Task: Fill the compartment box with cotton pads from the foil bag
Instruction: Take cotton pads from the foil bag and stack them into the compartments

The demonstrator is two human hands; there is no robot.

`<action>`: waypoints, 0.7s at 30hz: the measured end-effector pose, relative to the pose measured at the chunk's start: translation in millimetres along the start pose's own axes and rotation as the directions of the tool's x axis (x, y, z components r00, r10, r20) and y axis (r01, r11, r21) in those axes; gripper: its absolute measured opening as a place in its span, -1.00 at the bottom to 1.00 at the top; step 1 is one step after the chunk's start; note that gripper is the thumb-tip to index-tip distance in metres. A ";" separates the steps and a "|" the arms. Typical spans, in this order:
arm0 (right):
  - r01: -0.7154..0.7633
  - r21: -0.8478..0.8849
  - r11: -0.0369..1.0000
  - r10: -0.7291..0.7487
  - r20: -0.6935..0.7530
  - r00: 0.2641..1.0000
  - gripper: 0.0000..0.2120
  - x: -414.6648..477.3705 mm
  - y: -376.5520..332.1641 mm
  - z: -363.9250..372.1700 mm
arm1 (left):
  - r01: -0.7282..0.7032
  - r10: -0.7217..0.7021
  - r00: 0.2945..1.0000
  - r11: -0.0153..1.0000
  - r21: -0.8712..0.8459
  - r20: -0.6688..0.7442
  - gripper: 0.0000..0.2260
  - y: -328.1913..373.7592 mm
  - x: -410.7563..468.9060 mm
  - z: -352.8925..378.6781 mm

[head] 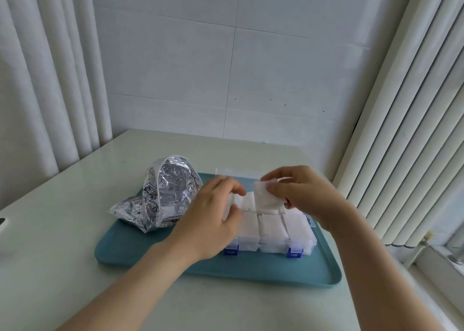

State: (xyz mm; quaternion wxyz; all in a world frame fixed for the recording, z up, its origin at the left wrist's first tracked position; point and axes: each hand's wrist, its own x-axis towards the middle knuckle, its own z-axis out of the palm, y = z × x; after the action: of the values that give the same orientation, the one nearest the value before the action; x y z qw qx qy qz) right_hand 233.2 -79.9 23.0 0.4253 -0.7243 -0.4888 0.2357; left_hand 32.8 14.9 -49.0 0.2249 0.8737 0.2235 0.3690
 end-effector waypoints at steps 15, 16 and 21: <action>0.125 -0.537 0.834 -0.124 0.038 0.992 -0.81 -11.5 17.5 4.3 | -0.263 0.250 0.955 0.963 0.065 0.161 -0.81 5.0 -6.3 20.2; 0.142 -0.556 0.819 -0.133 0.056 0.989 -0.79 -12.4 16.6 5.6 | -0.274 0.260 0.951 0.959 0.067 0.166 -0.83 4.8 -6.7 21.8; 0.226 -0.619 0.752 -0.181 0.136 0.974 -0.72 -12.0 18.7 17.9 | -0.286 0.276 0.956 0.954 0.094 0.102 -0.84 7.3 -6.9 17.0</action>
State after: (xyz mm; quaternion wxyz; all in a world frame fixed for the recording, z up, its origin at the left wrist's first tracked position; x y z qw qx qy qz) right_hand 224.2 -86.9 -3.2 0.1643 -0.7589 -0.6292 0.0348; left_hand 42.8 1.3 -59.3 0.1322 0.9228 0.1063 0.3460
